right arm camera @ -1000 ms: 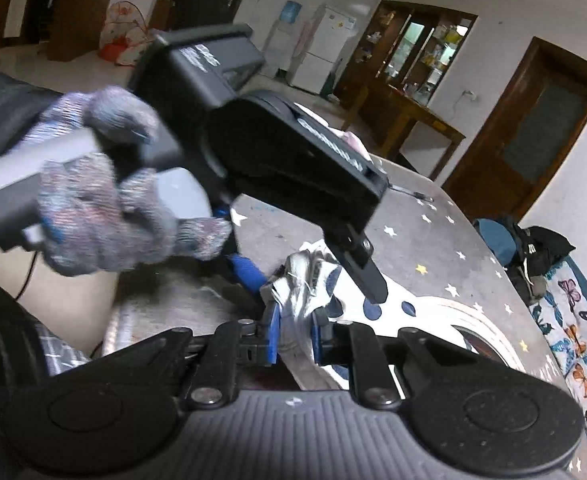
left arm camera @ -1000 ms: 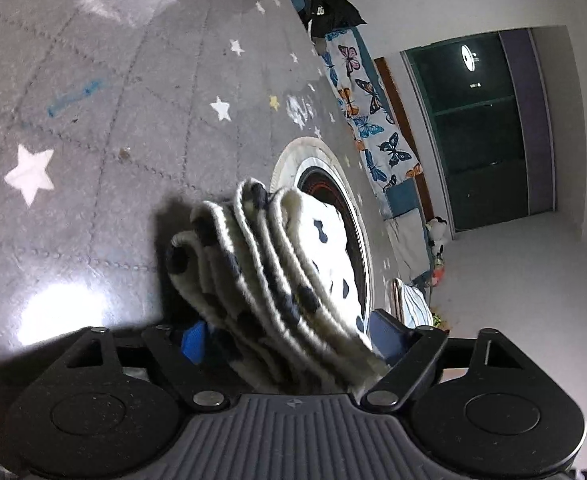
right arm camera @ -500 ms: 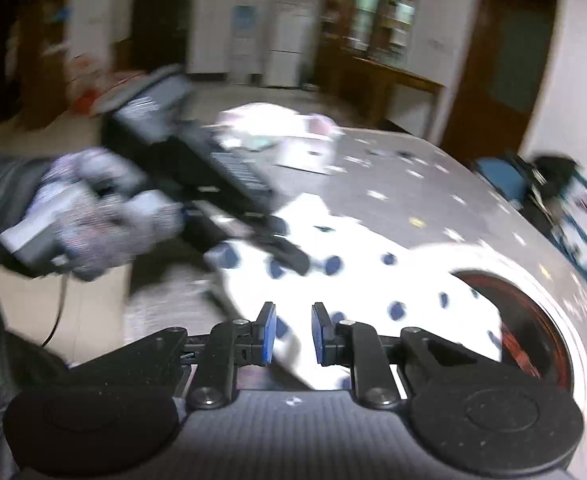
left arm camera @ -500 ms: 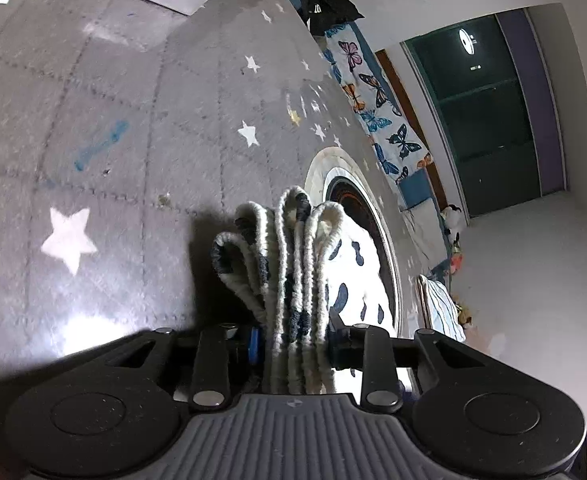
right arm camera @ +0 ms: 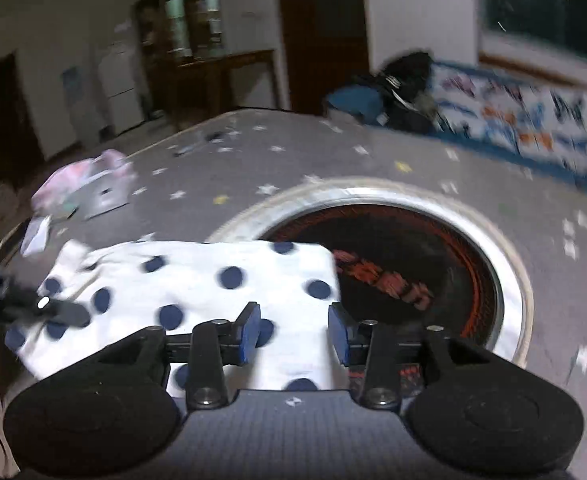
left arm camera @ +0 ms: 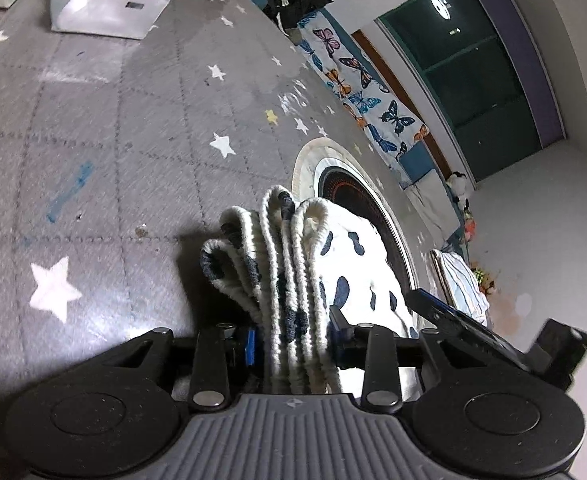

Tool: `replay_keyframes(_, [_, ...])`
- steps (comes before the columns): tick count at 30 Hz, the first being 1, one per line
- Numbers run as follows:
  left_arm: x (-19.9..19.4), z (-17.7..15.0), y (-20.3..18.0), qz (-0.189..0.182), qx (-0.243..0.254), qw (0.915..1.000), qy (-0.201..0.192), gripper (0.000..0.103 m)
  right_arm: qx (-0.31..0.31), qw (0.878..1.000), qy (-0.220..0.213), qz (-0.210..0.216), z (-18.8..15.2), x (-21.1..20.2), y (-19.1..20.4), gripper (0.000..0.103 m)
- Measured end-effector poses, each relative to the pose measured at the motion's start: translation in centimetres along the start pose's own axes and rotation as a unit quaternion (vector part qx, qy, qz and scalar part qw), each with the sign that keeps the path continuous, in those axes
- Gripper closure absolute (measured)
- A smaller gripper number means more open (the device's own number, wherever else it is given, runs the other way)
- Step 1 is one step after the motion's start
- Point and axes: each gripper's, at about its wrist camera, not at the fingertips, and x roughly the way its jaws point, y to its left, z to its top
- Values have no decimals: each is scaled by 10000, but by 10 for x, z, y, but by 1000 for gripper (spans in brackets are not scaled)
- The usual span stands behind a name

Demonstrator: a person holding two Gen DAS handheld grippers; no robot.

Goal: Fold clothes

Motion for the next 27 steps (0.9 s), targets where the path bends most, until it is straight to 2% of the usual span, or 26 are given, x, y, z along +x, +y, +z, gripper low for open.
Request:
replay_keyframes(3, [0,2,2,-32,30,10000,31,68,335,9994,98,-23,-4,9,-15,66])
replay_keyframes(9, [1,6,0,-12,182,9998,97,68,905,9952,241,276,-13,17,-29,68])
replay_keyframes(10, [1,7,-1,2,221,9997,103,68,954,9946,258,321,-14,17,-29,70])
replay_keyframes(11, [2,7,-2,27,268,9996,108,68,981,9942,257,347,-15,16,-28,81])
replay_keyframes(13, [3,7,-7,136,426,9990,90,70,1024,9937,207,418,-17,14,-27,91])
replay_keyframes(14, [3,6,-10,205,523,9984,75,71,1039,9935,161,441,-18,12,-25,95])
replay_keyframes(16, [3,6,-16,263,678,9973,54,72,1053,9934,-13,451,-19,3,-20,98])
replay_keyframes(21, [5,9,-41,184,1037,9944,29,72,1158,9913,-547,300,-24,-36,-18,99])
replay_keyframes(27, [36,7,-92,-51,1585,9869,283,72,1325,9859,-1003,-210,-35,-90,-35,99])
